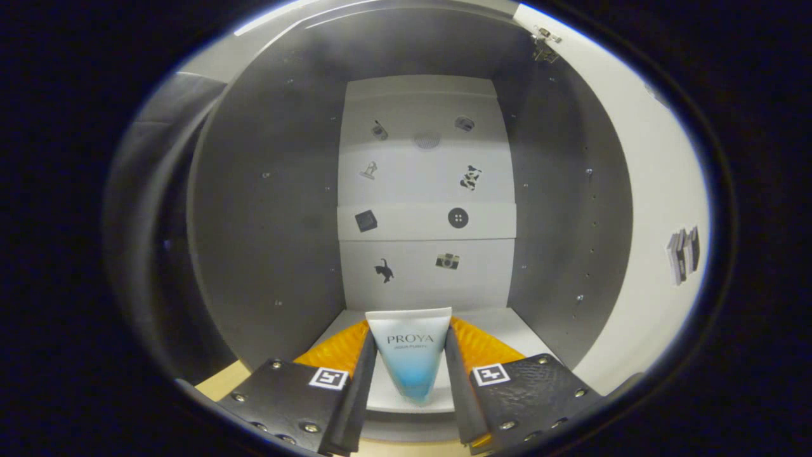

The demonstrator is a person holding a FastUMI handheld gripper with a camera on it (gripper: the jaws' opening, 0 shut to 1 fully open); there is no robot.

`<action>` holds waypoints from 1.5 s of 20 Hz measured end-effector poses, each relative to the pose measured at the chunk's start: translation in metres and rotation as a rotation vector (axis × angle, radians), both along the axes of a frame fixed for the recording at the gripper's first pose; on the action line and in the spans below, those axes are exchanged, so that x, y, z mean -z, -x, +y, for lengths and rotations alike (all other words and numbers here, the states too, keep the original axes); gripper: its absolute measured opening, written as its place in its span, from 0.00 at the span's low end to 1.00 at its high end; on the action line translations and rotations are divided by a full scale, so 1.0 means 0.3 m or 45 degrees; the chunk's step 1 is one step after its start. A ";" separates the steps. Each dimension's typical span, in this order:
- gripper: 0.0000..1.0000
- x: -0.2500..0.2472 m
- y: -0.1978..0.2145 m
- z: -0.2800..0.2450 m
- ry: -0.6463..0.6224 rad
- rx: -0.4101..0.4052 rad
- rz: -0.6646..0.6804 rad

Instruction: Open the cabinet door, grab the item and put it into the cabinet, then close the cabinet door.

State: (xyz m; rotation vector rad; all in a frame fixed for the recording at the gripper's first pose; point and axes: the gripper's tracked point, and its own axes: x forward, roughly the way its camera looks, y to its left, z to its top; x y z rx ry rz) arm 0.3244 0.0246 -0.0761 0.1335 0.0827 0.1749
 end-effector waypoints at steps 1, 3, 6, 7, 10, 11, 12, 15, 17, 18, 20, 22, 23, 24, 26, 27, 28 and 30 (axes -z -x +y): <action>0.57 0.001 -0.025 -0.005 0.005 0.005 0.000; 0.57 0.028 -0.063 -0.009 0.009 0.015 0.020; 0.57 0.056 -0.083 -0.019 0.046 0.022 0.020; 0.57 0.071 -0.085 -0.016 0.054 0.022 0.027; 0.57 0.103 -0.096 -0.014 0.047 0.028 0.052; 0.57 0.110 -0.096 -0.016 0.049 0.031 0.056; 0.57 0.103 -0.098 -0.016 0.044 0.036 0.041; 0.57 0.112 -0.092 -0.026 0.045 0.055 0.050; 0.57 0.117 -0.093 -0.036 0.027 0.078 0.073; 0.58 0.118 -0.089 -0.038 0.019 0.081 0.076; 0.63 0.108 -0.088 -0.041 0.017 0.083 0.066; 0.72 0.096 -0.083 -0.031 0.005 0.078 0.055; 0.77 0.093 -0.084 -0.034 0.001 0.081 0.053; 0.82 0.088 -0.081 -0.044 0.002 0.098 0.050; 0.86 0.077 -0.061 -0.053 0.003 0.105 0.046; 0.86 0.066 -0.041 -0.061 0.005 0.117 0.037; 0.86 0.049 -0.020 -0.064 0.010 0.123 0.022; 0.86 0.024 0.036 -0.080 0.015 0.145 0.011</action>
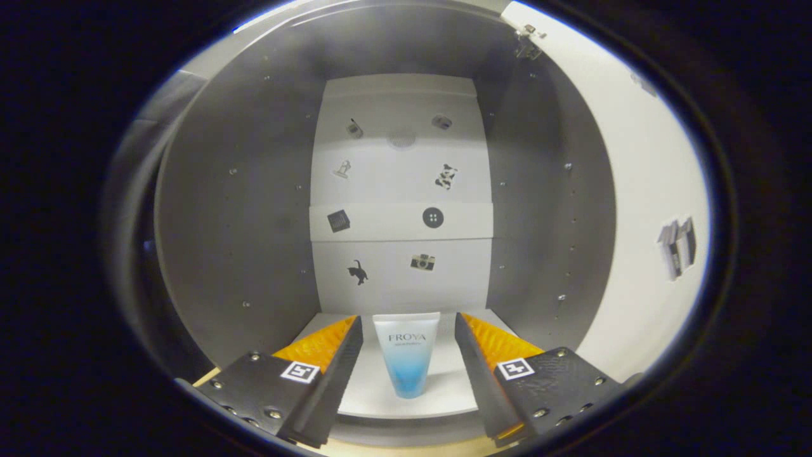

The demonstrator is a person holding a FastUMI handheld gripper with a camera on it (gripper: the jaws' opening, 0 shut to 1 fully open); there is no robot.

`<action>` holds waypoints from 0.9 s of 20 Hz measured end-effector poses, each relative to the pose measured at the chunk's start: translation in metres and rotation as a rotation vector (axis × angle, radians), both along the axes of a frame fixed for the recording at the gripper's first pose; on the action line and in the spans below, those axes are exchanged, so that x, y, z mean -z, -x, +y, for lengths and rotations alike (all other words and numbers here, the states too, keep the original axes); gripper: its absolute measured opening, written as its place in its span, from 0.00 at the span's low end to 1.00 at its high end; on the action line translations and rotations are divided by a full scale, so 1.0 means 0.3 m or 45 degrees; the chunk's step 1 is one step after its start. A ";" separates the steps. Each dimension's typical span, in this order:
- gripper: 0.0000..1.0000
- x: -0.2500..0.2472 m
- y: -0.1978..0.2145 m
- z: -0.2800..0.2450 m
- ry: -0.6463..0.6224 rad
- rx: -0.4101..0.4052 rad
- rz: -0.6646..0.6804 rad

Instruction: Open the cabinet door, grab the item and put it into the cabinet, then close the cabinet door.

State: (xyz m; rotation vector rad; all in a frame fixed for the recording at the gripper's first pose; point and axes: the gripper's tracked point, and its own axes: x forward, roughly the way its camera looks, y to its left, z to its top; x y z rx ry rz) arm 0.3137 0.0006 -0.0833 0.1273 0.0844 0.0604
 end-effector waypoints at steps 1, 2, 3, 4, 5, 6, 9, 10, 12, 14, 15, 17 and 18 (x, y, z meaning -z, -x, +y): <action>0.88 -0.006 0.035 -0.004 -0.007 0.004 0.009; 0.89 -0.015 0.073 -0.008 -0.017 0.006 0.016; 0.90 -0.024 0.117 -0.012 -0.027 0.011 0.018; 0.95 -0.040 0.168 -0.024 -0.032 0.024 0.010; 1.00 -0.055 0.226 -0.038 -0.028 0.038 0.002; 1.00 -0.063 0.285 -0.044 -0.026 0.048 0.000; 1.00 -0.086 0.487 -0.069 -0.025 0.077 0.012; 1.00 -0.091 0.549 -0.084 -0.023 0.096 0.015; 1.00 -0.107 0.692 -0.109 -0.032 0.123 0.021; 1.00 -0.127 0.839 -0.139 -0.051 0.147 0.024; 1.00 -0.131 0.907 -0.160 -0.057 0.160 0.024; 1.00 -0.140 1.033 -0.221 -0.055 0.209 0.035; 1.00 -0.148 1.091 -0.257 -0.053 0.240 0.036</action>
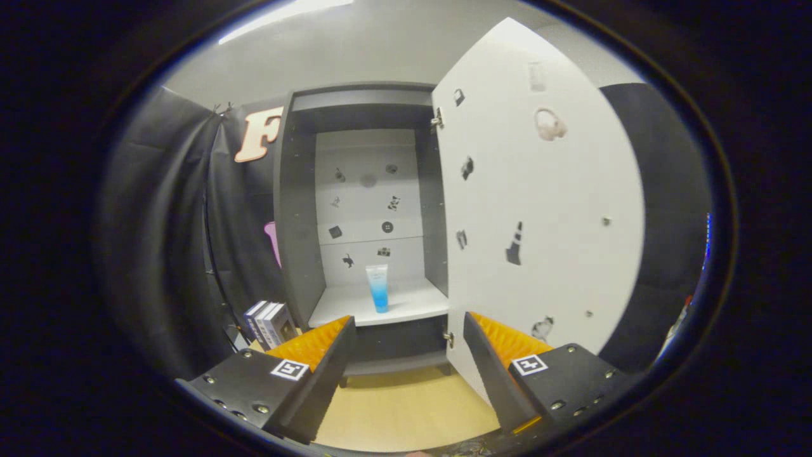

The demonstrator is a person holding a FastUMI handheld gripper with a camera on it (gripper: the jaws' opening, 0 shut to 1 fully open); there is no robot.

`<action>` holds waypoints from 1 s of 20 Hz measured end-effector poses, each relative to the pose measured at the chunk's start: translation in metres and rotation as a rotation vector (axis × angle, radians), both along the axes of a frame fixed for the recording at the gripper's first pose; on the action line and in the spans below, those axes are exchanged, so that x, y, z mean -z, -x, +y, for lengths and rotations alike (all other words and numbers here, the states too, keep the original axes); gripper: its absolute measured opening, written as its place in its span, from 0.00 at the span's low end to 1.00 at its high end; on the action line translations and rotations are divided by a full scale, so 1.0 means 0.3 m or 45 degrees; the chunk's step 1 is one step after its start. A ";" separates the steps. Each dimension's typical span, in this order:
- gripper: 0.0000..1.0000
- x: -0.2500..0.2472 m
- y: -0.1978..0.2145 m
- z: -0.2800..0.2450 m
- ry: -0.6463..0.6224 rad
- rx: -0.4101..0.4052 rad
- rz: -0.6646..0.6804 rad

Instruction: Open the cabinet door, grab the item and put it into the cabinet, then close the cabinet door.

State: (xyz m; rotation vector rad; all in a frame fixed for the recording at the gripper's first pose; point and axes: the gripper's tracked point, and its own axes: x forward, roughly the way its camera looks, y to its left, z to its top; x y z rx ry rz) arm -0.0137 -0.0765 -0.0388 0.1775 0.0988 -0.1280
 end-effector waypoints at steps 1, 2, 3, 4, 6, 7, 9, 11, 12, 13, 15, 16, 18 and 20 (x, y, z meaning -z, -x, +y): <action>1.00 -0.006 0.045 -0.039 -0.001 0.034 -0.001; 1.00 -0.009 0.091 -0.084 -0.006 0.077 -0.006; 1.00 -0.005 0.142 -0.139 -0.005 0.118 -0.002; 1.00 0.002 0.186 -0.197 -0.007 0.161 0.006; 1.00 0.004 0.256 -0.314 -0.023 0.242 0.010; 1.00 0.007 0.283 -0.376 -0.022 0.283 0.011; 1.00 0.033 0.327 -0.505 -0.011 0.359 0.039; 1.00 0.045 0.341 -0.618 -0.003 0.413 0.049; 1.00 0.057 0.335 -0.675 0.006 0.441 0.062; 1.00 0.073 0.297 -0.707 0.015 0.452 0.074; 1.00 0.092 0.228 -0.776 0.020 0.453 0.109; 1.00 0.099 0.206 -0.795 0.009 0.437 0.115; 1.00 0.105 0.162 -0.810 -0.006 0.393 0.117; 1.00 0.114 0.132 -0.809 0.010 0.349 0.121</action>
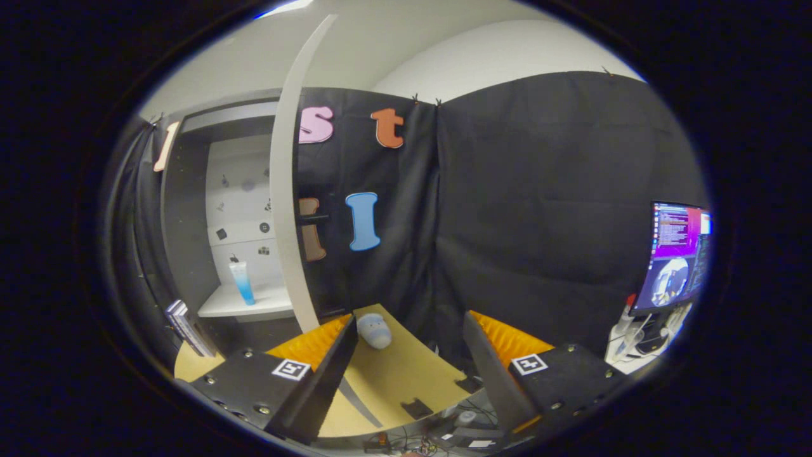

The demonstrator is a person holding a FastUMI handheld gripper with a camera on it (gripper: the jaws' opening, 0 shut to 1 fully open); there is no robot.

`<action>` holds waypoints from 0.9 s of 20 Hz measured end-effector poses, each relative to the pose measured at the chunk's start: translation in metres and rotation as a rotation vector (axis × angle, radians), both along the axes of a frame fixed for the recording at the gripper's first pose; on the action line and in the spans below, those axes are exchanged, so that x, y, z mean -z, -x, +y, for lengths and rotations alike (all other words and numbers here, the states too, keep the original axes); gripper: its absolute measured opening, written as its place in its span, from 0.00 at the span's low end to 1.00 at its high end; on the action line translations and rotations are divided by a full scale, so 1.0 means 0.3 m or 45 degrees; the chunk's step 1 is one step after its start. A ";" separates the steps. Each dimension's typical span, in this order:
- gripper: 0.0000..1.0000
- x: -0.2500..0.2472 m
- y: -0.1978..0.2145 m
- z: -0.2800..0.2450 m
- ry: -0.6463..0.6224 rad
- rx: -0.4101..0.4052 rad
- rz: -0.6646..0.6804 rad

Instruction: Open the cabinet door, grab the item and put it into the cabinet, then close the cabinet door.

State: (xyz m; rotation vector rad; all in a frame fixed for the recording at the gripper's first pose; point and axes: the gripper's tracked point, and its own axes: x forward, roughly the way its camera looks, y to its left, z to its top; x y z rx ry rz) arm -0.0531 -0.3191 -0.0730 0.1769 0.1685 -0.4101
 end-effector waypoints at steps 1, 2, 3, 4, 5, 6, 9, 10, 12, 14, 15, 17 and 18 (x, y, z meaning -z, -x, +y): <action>1.00 0.005 -0.010 0.008 0.012 -0.030 0.004; 1.00 0.008 -0.021 0.025 0.018 -0.069 -0.002; 0.99 0.001 -0.029 0.041 0.025 -0.102 -0.009; 0.99 -0.003 -0.035 0.032 0.047 -0.110 -0.018; 0.98 -0.010 -0.040 0.026 0.058 -0.117 -0.024; 0.98 -0.005 -0.037 0.034 0.051 -0.128 -0.022; 0.97 -0.013 -0.042 0.071 0.042 -0.179 -0.034; 0.97 -0.012 -0.044 0.084 0.037 -0.198 -0.038; 0.97 -0.012 -0.044 0.114 0.022 -0.236 -0.043; 0.97 -0.017 -0.044 0.145 0.014 -0.276 -0.054; 0.97 -0.018 -0.045 0.164 0.013 -0.299 -0.057; 0.97 -0.021 -0.057 0.207 0.007 -0.354 -0.062; 0.97 -0.025 -0.057 0.235 0.008 -0.385 -0.068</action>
